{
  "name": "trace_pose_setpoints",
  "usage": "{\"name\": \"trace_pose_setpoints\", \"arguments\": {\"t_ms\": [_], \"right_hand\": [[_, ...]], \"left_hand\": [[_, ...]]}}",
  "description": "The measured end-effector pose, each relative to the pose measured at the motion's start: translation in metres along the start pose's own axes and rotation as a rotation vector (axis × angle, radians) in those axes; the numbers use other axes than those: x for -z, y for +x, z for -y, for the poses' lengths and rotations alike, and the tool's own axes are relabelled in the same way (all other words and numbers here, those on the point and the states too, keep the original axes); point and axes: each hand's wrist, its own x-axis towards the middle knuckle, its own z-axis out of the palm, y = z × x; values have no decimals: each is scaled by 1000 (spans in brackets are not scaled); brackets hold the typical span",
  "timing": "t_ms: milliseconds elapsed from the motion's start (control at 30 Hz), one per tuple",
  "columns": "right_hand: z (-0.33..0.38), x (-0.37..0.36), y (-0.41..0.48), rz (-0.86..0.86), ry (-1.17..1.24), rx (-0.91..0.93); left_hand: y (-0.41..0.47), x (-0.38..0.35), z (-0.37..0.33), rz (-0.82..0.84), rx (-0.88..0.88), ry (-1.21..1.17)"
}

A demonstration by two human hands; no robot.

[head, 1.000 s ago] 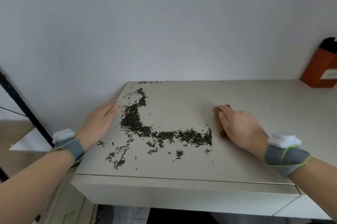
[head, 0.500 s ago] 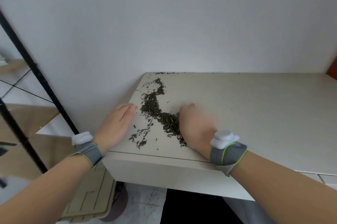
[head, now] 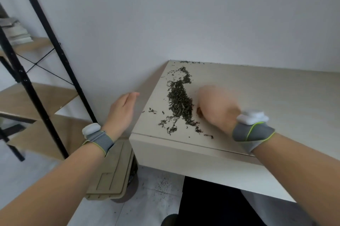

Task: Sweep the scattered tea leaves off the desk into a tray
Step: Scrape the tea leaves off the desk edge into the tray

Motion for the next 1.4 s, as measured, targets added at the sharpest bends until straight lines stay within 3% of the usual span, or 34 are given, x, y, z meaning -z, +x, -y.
{"name": "trace_pose_setpoints", "arguments": {"t_ms": [167, 433, 600, 667, 767, 900, 1233, 1400], "right_hand": [[29, 23, 12, -136, -21, 32], [161, 1, 8, -166, -55, 354], [220, -33, 0, -117, -76, 476], [228, -41, -4, -96, -83, 517], [240, -54, -5, -69, -93, 541], [249, -70, -1, 3, -95, 551], [247, -59, 11, 1, -76, 513], [213, -27, 30, -66, -12, 479]], "left_hand": [[-15, 24, 93, -131, 320, -13], [-112, 18, 261, -145, 964, 80], [-158, -7, 297, -261, 1254, -168], [-164, -21, 298, -325, 1325, -408], [-163, -40, 300, -402, 1358, -733], [-154, -53, 304, -367, 1341, -998], [-108, -41, 280, -679, 1155, -1268], [-73, -39, 224, -595, 981, -1308]]}}
